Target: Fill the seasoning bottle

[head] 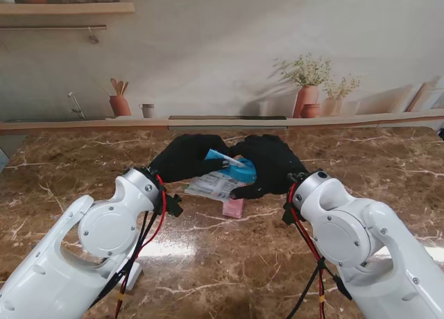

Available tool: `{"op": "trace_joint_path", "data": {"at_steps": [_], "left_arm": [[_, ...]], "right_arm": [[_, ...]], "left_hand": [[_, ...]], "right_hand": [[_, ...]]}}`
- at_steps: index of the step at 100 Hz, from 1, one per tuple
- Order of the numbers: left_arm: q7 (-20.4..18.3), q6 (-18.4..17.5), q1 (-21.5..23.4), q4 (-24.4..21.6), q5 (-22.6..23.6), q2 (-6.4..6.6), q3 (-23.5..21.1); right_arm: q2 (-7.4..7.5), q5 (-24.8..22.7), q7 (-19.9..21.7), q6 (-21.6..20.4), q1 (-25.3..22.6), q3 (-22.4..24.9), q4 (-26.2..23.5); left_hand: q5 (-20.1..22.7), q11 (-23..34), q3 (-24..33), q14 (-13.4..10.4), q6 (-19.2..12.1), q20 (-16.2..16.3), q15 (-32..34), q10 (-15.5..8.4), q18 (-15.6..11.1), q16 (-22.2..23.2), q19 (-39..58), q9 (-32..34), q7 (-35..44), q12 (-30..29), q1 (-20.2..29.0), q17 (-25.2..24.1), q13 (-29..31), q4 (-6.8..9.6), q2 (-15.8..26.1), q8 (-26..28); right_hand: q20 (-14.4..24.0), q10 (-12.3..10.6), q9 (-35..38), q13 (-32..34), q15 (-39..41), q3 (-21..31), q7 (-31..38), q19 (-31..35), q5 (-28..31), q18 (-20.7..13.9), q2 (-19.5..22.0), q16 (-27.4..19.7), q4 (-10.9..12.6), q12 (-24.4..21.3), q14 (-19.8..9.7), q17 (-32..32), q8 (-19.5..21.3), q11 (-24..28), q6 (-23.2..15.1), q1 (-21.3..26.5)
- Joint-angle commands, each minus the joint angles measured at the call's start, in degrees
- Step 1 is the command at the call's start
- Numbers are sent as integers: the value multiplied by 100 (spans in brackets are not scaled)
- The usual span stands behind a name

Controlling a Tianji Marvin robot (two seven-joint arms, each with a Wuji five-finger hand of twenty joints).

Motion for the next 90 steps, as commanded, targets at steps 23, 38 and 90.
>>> {"op": "trace_joint_path", "data": {"at_steps": [23,38,90], "left_arm": [[155,-18,-45,-25,25,-83,188],[239,-26,3,-17,43,-99,208],[204,-77,464,131,216,-45,-236]], "right_arm": [[-46,-25,-343,338,28,-215,210],[-77,71,-542,259,92,-277,330],[-12,-144,-243,-163,202,-199,449]], "left_hand": [[554,158,295,56,-955,146,-73,-124,-4,91,-54,216,921,18,579,-47,47,297,704,423],[522,155,265,54,-982,171,-78,-139,-8,92,-64,197,923,13,581,-58,21,292,722,426],[-1663,-1725,200,-86,-188,670,-1363,-174,692,-608,-132,-2482,-1140,-2328,-1913,-214,-1503,1008,-172,-2936]], "right_hand": [[599,-736,2295,1861,1313,238,1020,909,1868,187,-118,1147,167,1417,-174,467,824,1113,-1124,704],[1330,-1012,3674,3144,2539,354,3215,1822,2472,218,18,2084,-601,2523,-406,932,-345,1563,-2265,1407],[1997,-864,4498,4999,5392,786,3094,5788,2404,510,550,3621,-718,3122,-451,3905,458,2560,-2235,1625]]}}
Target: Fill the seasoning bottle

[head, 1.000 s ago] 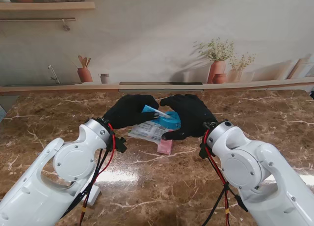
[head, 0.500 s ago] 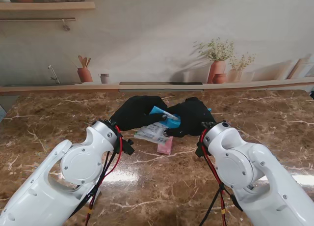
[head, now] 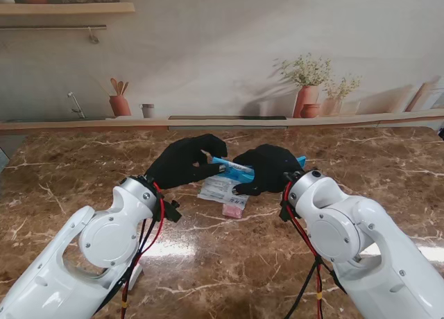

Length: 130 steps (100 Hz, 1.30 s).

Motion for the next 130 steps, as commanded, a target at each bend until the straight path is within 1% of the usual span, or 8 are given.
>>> {"op": "trace_joint_path", "data": {"at_steps": [1,17,39,65,80,87,101,130], "left_arm": [[-111,-25,76,116,-38,72,-69],[-661,36,164,210,-394,173,-277],[-881,7,104,529,-756,200,-210],[-559,-202,-70,944,-899,108,133],[-177,-335,-119,1121,-1057,-1,301],[-109,-352,-132,1151,-1143,-28,337],[-97,-368,-142,1164,-1397,-56,368],[-119,-413,-160,1214,-1849,-97,387]], "right_arm": [[5,62,6,-27,-9,15,70],[-36,9,-295,-127,18,-37,154],[-74,61,-519,-110,63,-135,195],[-99,117,-672,-178,55,-208,145],[-96,116,-668,-222,42,-221,108],[-94,90,-667,-240,33,-224,102],[-85,30,-635,-287,25,-213,97],[-66,-164,-568,-364,42,-227,76]], "left_hand": [[-360,-318,-56,-143,307,181,-315,-62,122,-141,32,-615,-677,-629,-518,3,-335,279,-117,-691],[-316,-945,-1444,-88,824,-50,-964,95,71,-641,-279,-1327,-1992,-1508,-656,-38,-680,329,-370,-2182],[134,-968,-2059,-113,847,-63,-844,387,-1,-867,-117,-1036,-2110,-1807,-426,283,-85,383,-526,-2419],[1063,-630,-568,-282,436,-108,-271,316,-89,-705,394,-253,-1526,-1824,-352,660,580,203,-1035,-2329],[1590,-358,309,-172,351,54,117,176,-20,-544,744,538,-1173,-1656,-128,800,967,158,-908,-2268],[1837,-179,364,-206,186,122,361,150,-2,-437,846,966,-796,-1525,484,852,1125,-303,-1040,-2367],[2254,-621,1012,-177,-119,218,577,62,48,-315,759,2030,295,-436,1074,563,1279,-346,-726,-2897],[2494,-15,886,-38,-294,433,1016,30,84,-40,790,2327,440,663,1555,384,1410,-507,-167,-2892]], "right_hand": [[-69,-306,492,269,336,702,52,355,67,-131,448,175,-149,145,-192,112,119,454,-307,540],[-118,-356,498,258,328,747,56,373,87,-166,417,189,-152,170,-204,122,145,468,-327,543],[-170,-361,498,238,297,792,47,393,82,-160,388,194,-167,182,-209,110,159,463,-291,523],[-212,-371,505,232,269,831,45,403,73,-152,374,196,-176,181,-222,101,162,456,-269,497],[-251,-379,497,213,185,828,40,373,57,-147,363,159,-183,151,-227,86,151,427,-244,472],[-307,-399,482,211,87,828,30,335,50,-150,347,103,-185,103,-234,84,114,390,-224,453],[-350,-420,428,159,13,786,9,308,10,-159,366,61,-190,67,-236,31,69,355,-223,440],[-399,-428,392,102,-55,734,-27,291,7,-170,320,14,-168,-1,-240,-23,-123,328,-207,467]]}}
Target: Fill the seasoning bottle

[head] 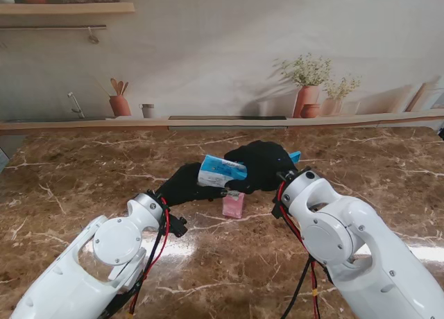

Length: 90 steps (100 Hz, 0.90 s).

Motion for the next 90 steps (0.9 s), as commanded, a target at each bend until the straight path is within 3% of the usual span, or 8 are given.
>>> {"op": "trace_joint_path", "data": {"at_steps": [1,9,16,25,34,59,75,90], "left_arm": [[-7,-37,0,28,-117,-52,20],[-32,-68,-7,62,-219,-55,10],[23,-103,-6,94,-206,-70,17],[168,-179,-6,145,-189,-103,36],[208,-252,-8,176,-150,-106,41],[329,-544,-1,285,51,-107,19],[311,-725,25,317,74,-90,-32],[374,-872,78,297,109,-92,-72]], "right_arm": [[-2,14,79,-1,-28,-10,-30],[1,-63,81,-11,-59,24,-47],[-2,-164,30,-50,-107,76,-47],[-5,-330,-76,-170,-177,166,-37],[16,-540,-35,-347,-253,292,-72],[75,-1077,286,-553,-424,637,-175],[106,-1213,640,-460,-421,762,-212],[141,-1182,1021,-345,-327,810,-157]], "left_hand": [[575,411,364,69,-784,185,317,-194,45,161,263,258,460,460,650,-124,194,79,838,160],[713,799,156,150,-999,319,596,-237,93,439,366,135,814,1073,873,-213,132,64,1143,878],[609,1172,-95,199,-1133,485,805,-349,114,704,450,44,1448,1518,1070,-240,99,83,1406,2507],[515,1311,-227,260,-1168,547,902,-458,136,798,492,-6,1726,1718,1196,-267,51,93,1550,3572],[509,1356,-272,273,-1211,551,911,-514,136,815,483,-43,1827,1779,1239,-296,22,88,1605,3773],[560,1322,-253,254,-1257,492,837,-589,70,790,364,-39,1827,1806,1252,-341,-29,52,1586,3941],[558,1298,-257,267,-1262,461,790,-593,32,785,277,-61,1797,1817,1264,-411,-78,41,1595,4000],[552,1285,-262,261,-1290,452,757,-609,14,783,235,-65,1782,1826,1273,-444,-101,31,1593,4052]], "right_hand": [[-121,-439,351,87,-35,505,-26,152,32,-95,303,-5,-131,-74,-271,-64,-150,274,-230,411],[-191,-461,263,-18,-216,483,2,17,-24,-92,218,-91,-113,-153,-271,-169,-377,203,-220,445],[-289,-483,-5,-291,-738,468,-24,-321,-257,-101,51,-312,-101,-341,-290,-414,-730,-145,-180,500],[-494,-410,-496,-702,-1932,223,-324,-1091,-635,-98,-237,-925,-172,-852,-305,-870,-1207,-837,30,440],[-462,-296,-1451,-1529,-3101,428,-2297,-2123,-711,-103,-469,-1592,578,-2058,-184,-1541,-407,-1291,540,-224],[-802,169,-3691,-3764,-4630,469,-3622,-4294,-2132,-302,-1013,-2685,496,-2913,36,-3130,-1113,-2252,1437,-1011],[-869,392,-4720,-4630,-4854,413,-3973,-4701,-2833,-480,-931,-2902,473,-3111,-7,-3524,-1287,-2529,1866,-1248],[-878,468,-5011,-4986,-4880,282,-3815,-4860,-2752,-530,-815,-2999,489,-3171,13,-3671,-1195,-2526,1791,-1251]]}}
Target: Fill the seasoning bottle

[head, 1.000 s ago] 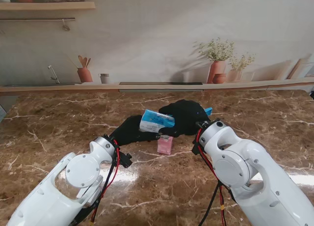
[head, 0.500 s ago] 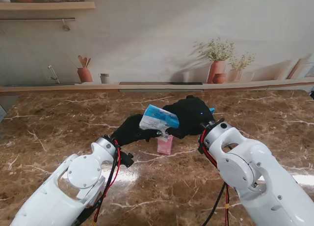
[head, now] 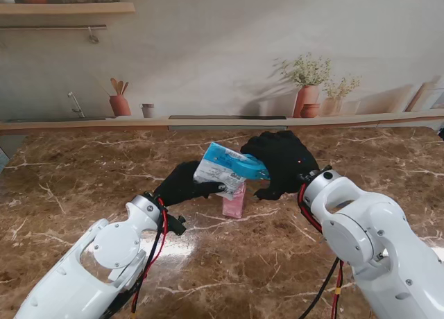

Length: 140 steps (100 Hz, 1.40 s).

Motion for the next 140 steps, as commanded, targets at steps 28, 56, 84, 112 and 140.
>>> {"op": "trace_joint_path", "data": {"at_steps": [28,56,84,112,140], "left_arm": [[81,-98,102,-70,56,0,-69],[134,-63,118,-76,76,-13,-51],[176,-36,155,-90,79,-22,-52],[161,-30,181,-104,87,-14,-85],[158,-68,263,-127,115,-3,-143]], "right_arm": [[-5,-324,-462,134,51,23,366],[-77,-294,-1246,200,56,-18,620],[-95,-623,-1831,105,83,-24,864],[-105,-509,-2116,-130,30,229,1074],[-89,-594,-2187,46,-146,644,1532]], "left_hand": [[654,142,502,58,-1510,64,28,-457,-74,37,-29,-32,1740,101,972,-165,-90,179,979,805],[668,129,537,50,-1518,63,-11,-459,-102,28,-56,-12,1715,89,952,-166,-68,168,958,848],[683,121,573,60,-1500,66,-29,-443,-106,27,-62,-4,1697,85,935,-164,-56,160,941,863],[693,106,603,71,-1483,70,-50,-431,-106,27,-64,2,1680,82,935,-164,-57,151,929,872],[686,88,609,70,-1469,57,-74,-439,-149,22,-97,0,1653,77,934,-162,-75,142,914,868]], "right_hand": [[33,-104,1147,414,231,313,2547,68,1826,33,-379,-247,78,-42,-78,365,2502,399,-1825,137],[-112,-608,4342,4638,992,577,4101,2097,2936,562,-1071,-144,-1013,765,88,3069,3749,1696,-2291,916],[-93,-1281,5473,6180,4194,588,4754,4811,3800,816,-1114,1978,-984,3209,-298,4530,3652,4025,-2438,1106],[-56,-1193,6145,6189,7928,1077,5759,6742,5100,939,-1753,3133,-19,3422,-767,5964,4072,5630,-2552,760],[-38,-1162,6107,6185,7523,885,5627,6477,4972,903,-1399,2956,14,3259,-573,5452,4319,5430,-2541,793]]}}
